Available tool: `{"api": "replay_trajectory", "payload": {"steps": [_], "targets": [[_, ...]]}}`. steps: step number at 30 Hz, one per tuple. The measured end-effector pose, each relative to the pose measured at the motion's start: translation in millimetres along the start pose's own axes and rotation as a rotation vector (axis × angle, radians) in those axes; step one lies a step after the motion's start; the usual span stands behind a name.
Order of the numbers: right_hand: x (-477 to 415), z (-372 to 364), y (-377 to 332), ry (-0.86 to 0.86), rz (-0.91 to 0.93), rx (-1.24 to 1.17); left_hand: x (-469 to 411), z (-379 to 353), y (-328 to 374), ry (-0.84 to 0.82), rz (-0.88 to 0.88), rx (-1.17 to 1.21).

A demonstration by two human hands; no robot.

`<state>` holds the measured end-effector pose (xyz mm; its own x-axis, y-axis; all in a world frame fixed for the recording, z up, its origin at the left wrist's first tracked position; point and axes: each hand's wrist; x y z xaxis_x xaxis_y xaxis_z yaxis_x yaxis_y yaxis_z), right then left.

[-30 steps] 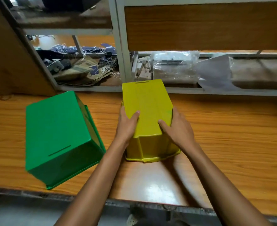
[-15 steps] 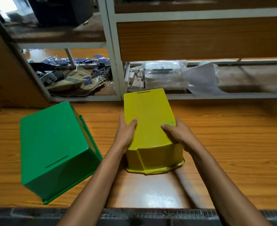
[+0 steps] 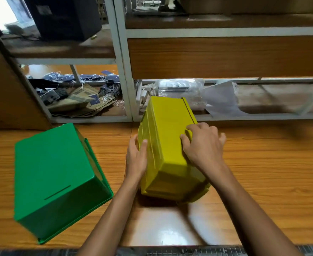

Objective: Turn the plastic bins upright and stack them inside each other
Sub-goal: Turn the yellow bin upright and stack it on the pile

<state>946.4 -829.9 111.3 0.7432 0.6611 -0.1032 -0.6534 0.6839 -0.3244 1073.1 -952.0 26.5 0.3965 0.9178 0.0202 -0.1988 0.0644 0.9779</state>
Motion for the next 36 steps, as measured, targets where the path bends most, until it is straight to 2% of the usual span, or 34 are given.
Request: {"api": "replay_trajectory", "payload": {"steps": [2,5,13,18,24,28,30,32,36], "targets": [[-2,0,0,-0.079,-0.062,-0.018,-3,6,23,-0.044,-0.038,0.112],[-10,-1,-1,-0.187,-0.051,-0.151,-7,7,36,-0.108,0.029,0.264],[-12,0,2,-0.111,0.014,-0.234,2,5,23,-0.126,0.082,0.392],[-13,-4,2,-0.07,0.03,-0.248,9,5,17,-0.19,0.099,0.327],[-14,-7,-11,-0.015,0.074,-0.279,-3,19,28,-0.127,-0.153,0.072],[-7,-16,-40,0.018,0.125,-0.358,-5,35,38,-0.064,-0.212,0.021],[-1,-23,-50,0.011,0.13,-0.419,-6,43,41,-0.011,-0.188,0.05],[4,-30,-54,-0.02,0.12,-0.447,-5,51,48,-0.02,-0.086,0.165],[-3,-52,-40,-0.079,0.062,-0.194,-8,68,51,-0.103,0.056,0.303]]}}
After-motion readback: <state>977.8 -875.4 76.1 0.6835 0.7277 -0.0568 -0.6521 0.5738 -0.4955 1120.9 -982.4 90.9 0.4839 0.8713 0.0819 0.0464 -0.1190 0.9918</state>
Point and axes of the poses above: each hand's wrist, its own x-axis away from the middle knuckle, its own z-axis out of the back of the hand, y = z × x, and after that the axes turned 2 degrees about -z, right-handed
